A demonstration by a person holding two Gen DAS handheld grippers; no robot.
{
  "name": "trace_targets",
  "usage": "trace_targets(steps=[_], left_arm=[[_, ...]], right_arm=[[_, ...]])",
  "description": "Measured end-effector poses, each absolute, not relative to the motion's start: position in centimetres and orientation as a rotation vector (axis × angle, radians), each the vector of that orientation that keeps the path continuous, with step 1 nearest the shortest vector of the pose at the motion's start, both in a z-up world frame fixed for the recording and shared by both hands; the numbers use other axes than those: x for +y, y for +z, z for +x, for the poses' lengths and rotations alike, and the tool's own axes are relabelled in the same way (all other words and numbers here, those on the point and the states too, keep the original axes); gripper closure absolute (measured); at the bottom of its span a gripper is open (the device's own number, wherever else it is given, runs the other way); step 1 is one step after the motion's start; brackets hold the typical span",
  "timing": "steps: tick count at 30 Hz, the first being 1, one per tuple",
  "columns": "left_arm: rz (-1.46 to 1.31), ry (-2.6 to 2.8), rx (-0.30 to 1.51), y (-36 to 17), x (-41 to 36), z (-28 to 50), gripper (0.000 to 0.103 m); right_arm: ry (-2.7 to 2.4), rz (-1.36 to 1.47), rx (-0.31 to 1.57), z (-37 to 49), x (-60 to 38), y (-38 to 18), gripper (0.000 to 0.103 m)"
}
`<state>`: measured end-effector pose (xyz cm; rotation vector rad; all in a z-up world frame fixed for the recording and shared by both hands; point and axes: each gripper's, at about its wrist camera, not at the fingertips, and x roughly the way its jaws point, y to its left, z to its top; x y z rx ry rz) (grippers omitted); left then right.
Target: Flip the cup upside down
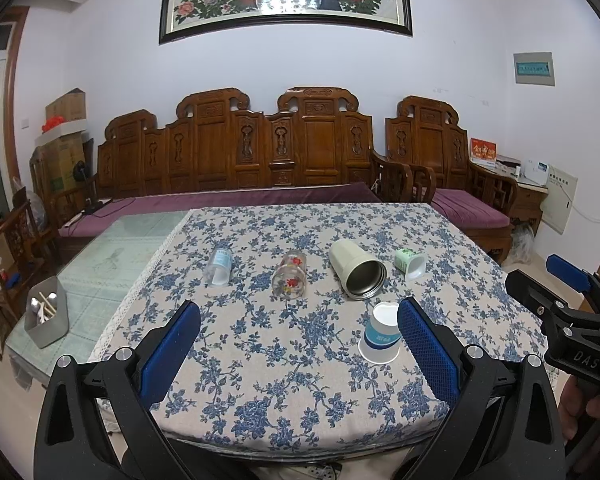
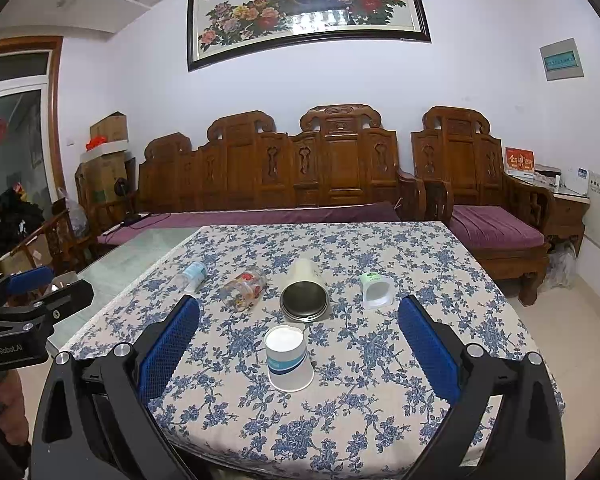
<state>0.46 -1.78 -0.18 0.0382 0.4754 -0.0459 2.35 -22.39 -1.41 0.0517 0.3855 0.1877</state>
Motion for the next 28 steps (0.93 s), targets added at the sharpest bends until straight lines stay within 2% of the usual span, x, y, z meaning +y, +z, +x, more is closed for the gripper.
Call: trace_targets(steps=[28], left_arm=[[0.034, -0.052, 0.473, -0.17, -2.05, 0.56, 0.008]], right_arm=[[0.181, 0.056, 0.381, 2.23, -22.34, -1.42, 0.003]])
